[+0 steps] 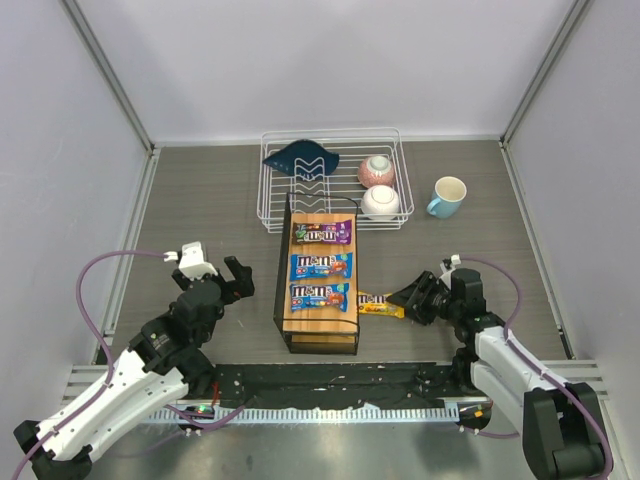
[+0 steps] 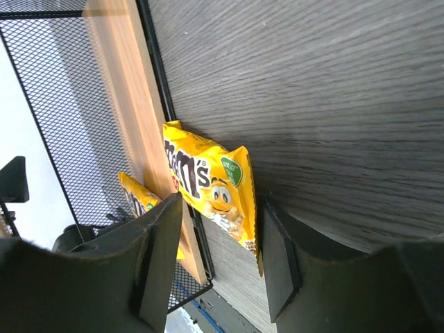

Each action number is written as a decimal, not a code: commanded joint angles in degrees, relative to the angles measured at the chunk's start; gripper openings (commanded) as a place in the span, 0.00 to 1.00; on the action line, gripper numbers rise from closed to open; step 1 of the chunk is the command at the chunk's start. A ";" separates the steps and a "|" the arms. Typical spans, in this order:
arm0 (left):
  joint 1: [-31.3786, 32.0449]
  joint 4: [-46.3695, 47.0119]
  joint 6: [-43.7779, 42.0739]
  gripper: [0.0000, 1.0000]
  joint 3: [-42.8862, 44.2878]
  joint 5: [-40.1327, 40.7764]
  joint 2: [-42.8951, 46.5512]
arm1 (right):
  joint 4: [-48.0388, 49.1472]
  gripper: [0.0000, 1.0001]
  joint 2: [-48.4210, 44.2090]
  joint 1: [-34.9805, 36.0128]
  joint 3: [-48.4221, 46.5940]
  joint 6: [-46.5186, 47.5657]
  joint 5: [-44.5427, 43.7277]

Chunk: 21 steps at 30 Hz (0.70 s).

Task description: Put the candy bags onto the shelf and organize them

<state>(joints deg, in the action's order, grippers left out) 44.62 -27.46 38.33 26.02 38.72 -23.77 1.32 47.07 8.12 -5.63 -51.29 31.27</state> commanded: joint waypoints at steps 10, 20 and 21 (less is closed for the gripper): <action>0.29 1.97 -0.80 1.00 0.52 0.22 0.13 | 11.77 0.44 1.01 -0.03 0.88 -3.47 5.29; 0.20 1.89 -0.71 1.00 0.35 0.22 0.04 | 11.77 0.24 0.83 -0.03 1.32 -3.64 5.12; 0.29 1.80 -0.71 1.00 0.43 0.22 0.04 | 11.77 0.22 0.74 -0.03 1.41 -3.56 5.12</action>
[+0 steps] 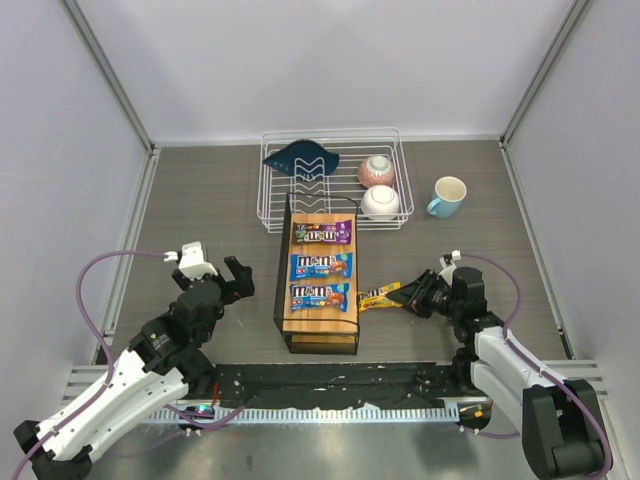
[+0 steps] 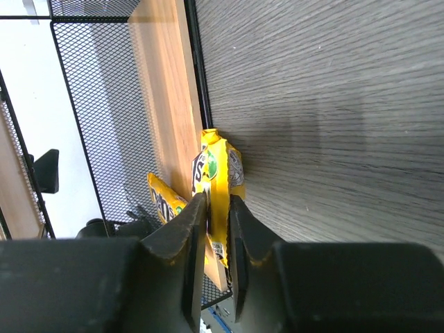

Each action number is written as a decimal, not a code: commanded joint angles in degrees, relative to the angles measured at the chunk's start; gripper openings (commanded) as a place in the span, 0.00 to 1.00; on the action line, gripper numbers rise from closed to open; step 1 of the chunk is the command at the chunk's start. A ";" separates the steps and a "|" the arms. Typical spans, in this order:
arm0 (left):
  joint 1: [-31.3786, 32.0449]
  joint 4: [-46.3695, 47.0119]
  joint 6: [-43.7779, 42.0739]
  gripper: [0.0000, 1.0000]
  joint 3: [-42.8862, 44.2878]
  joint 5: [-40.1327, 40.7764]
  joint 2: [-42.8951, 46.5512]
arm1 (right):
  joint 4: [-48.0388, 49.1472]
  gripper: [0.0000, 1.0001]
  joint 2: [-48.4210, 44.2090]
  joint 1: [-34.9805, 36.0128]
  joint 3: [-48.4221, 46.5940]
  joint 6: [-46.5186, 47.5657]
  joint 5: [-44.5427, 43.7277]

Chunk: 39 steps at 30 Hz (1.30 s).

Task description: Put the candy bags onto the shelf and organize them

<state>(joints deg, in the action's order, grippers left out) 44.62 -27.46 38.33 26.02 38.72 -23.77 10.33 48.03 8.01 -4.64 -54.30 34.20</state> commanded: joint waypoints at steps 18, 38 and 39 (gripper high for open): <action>0.29 1.62 -0.62 1.00 0.70 0.22 0.39 | -2.95 0.01 -12.78 -0.01 -5.20 -0.97 -2.81; 0.29 2.15 -0.71 1.00 0.43 0.48 -0.05 | 17.35 0.01 2.33 1.22 -7.31 -6.52 -0.88; 0.29 2.15 -0.71 1.00 0.43 0.48 -0.05 | 17.79 0.01 3.03 1.39 -7.22 -6.52 -0.97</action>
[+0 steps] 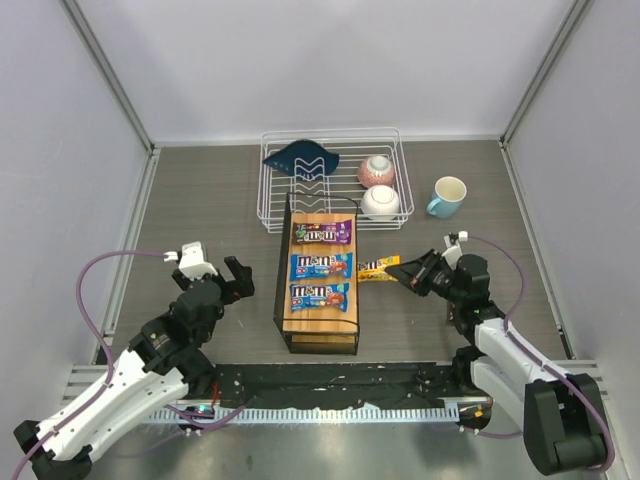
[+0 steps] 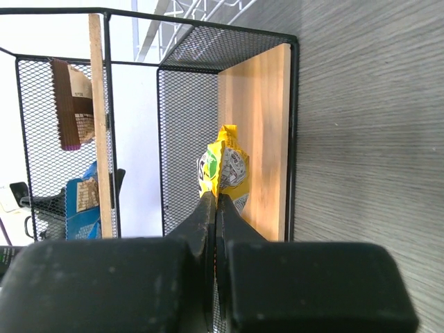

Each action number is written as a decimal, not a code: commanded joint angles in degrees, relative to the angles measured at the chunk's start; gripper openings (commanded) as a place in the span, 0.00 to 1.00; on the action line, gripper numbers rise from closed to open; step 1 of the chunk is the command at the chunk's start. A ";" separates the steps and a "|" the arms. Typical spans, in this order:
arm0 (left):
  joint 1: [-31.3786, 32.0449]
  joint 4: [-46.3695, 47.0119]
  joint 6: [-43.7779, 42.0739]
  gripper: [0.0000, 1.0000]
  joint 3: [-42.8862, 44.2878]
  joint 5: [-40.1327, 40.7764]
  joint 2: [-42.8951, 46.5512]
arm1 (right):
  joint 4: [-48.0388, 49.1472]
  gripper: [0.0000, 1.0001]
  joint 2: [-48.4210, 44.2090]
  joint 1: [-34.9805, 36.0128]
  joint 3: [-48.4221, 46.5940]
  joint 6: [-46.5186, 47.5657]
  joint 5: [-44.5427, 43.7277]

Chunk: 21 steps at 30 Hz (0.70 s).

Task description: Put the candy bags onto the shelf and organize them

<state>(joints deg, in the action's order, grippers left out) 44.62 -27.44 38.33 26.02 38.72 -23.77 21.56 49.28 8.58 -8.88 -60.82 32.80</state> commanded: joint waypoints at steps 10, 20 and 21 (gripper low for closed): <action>0.20 2.04 -0.71 1.00 0.35 0.39 -0.05 | 12.97 0.01 11.01 6.79 -3.95 -0.01 -2.73; 0.29 2.04 -0.71 1.00 0.35 0.39 -0.05 | 17.46 0.01 19.10 14.36 -4.65 0.08 -9.76; 0.29 2.04 -0.71 1.00 0.35 0.39 -0.05 | 17.90 0.01 19.71 14.71 -4.30 -0.09 -11.07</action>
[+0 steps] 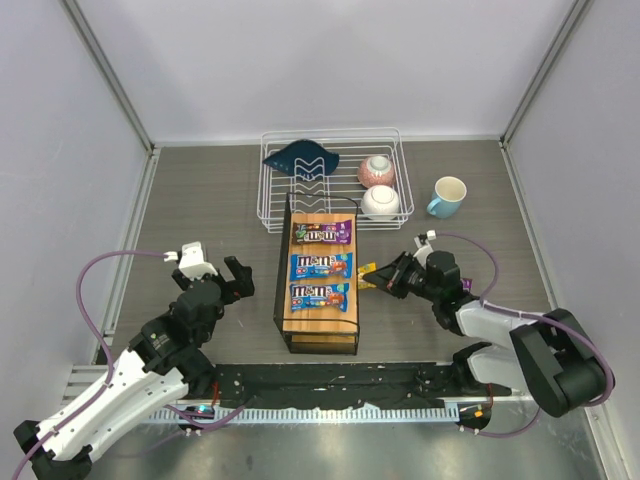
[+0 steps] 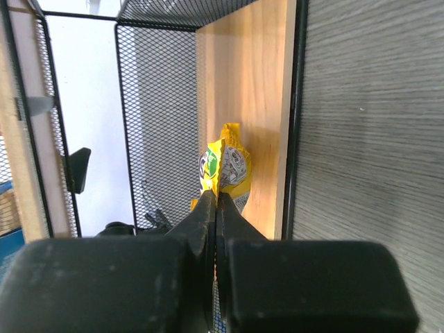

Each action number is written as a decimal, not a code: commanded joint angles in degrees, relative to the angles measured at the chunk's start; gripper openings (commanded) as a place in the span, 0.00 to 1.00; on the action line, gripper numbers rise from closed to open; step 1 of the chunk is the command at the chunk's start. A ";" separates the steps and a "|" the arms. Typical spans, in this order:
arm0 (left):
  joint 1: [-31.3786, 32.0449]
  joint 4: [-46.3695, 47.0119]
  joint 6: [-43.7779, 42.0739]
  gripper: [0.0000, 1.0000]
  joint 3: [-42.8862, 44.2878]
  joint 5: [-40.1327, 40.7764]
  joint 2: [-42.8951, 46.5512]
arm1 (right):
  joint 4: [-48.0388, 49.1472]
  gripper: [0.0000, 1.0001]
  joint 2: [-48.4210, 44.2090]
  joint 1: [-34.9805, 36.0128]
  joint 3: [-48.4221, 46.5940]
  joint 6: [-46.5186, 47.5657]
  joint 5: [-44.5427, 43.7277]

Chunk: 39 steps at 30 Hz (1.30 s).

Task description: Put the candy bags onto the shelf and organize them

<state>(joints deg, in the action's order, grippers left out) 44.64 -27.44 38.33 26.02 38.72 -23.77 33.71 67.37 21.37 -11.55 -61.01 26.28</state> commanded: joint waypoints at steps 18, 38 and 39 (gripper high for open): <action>0.27 1.87 -0.62 1.00 0.26 0.30 0.30 | 11.90 0.01 10.67 12.56 -2.16 -2.97 -16.00; 0.27 1.69 -0.62 1.00 0.17 0.22 0.39 | 19.90 0.01 18.84 20.47 -2.77 -7.80 -22.85; 0.18 1.69 -0.62 1.00 0.17 0.22 0.48 | 20.16 0.01 19.19 20.91 -2.77 -8.07 -23.03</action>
<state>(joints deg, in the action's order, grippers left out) 44.64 -27.44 38.33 26.02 38.72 -23.75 49.89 85.34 40.91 -12.71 -68.16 6.02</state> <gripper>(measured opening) 0.995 0.017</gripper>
